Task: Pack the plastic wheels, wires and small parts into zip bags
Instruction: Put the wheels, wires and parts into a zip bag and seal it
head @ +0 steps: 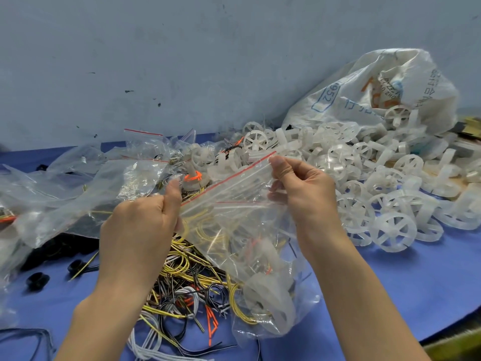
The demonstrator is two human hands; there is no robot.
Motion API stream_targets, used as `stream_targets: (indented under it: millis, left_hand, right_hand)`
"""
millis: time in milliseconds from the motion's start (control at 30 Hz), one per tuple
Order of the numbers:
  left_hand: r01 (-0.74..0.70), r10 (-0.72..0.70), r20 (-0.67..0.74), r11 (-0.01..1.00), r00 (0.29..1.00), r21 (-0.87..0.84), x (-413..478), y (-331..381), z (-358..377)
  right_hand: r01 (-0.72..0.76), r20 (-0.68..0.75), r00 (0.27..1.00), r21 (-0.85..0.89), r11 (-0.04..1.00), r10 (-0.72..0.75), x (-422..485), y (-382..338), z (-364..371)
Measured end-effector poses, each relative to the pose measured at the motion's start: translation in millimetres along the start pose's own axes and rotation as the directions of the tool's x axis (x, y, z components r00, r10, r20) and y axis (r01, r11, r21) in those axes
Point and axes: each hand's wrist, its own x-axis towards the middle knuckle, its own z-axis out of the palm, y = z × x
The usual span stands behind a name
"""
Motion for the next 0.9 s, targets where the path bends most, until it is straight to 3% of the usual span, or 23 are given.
stream_targets:
  millis: [267, 533, 667, 900]
  left_hand:
    - [0.069, -0.067, 0.020, 0.976, 0.998, -0.206, -0.4, -8.3, -1.0]
    - [0.102, -0.118, -0.006, 0.887, 0.993, -0.450, -3.1, -8.8, -22.9]
    - [0.012, -0.022, -0.014, 0.865, 1.000, -0.502, -13.8, -6.6, -62.5]
    - [-0.080, 0.167, 0.156, 0.888, 0.974, -0.452, -16.2, -15.3, -139.2]
  right_hand:
    - [0.019, 0.024, 1.000, 0.050, 0.999, -0.020, -1.3, -4.8, 3.5]
    - [0.197, 0.048, 0.978, 0.085, 0.977, -0.201, -12.3, -30.7, 25.1]
    - [0.258, 0.099, 0.958, 0.117, 0.959, -0.269, -23.9, -51.7, 47.5]
    - [0.235, 0.220, 0.941, 0.125, 0.964, -0.257, -43.4, -65.7, 88.0]
